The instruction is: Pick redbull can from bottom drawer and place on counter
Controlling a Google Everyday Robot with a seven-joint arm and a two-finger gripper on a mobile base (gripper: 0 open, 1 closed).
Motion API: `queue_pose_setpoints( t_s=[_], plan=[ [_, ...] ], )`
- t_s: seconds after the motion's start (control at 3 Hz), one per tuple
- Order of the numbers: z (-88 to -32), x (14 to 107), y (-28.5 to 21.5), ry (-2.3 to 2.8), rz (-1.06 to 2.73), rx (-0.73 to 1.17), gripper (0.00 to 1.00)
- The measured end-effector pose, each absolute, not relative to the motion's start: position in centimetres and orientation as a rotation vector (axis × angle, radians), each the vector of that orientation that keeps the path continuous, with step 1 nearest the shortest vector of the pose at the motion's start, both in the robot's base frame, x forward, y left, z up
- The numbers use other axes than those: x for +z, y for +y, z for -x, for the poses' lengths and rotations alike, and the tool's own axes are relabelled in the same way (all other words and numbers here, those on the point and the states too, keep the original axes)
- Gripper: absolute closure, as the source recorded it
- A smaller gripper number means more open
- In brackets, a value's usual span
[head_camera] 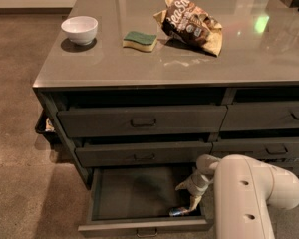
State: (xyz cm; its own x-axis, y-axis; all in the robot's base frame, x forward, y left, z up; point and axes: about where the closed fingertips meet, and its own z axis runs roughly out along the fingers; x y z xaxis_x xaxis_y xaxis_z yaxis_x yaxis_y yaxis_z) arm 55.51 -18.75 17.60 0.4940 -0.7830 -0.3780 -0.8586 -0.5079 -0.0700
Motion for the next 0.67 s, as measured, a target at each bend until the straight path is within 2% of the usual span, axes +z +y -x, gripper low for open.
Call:
queue_pose_setpoints(
  t_s=[0.67],
  plan=[
    [-54.39, 15.65, -18.92, 1.428, 2.479, 0.490, 0.32]
  ],
)
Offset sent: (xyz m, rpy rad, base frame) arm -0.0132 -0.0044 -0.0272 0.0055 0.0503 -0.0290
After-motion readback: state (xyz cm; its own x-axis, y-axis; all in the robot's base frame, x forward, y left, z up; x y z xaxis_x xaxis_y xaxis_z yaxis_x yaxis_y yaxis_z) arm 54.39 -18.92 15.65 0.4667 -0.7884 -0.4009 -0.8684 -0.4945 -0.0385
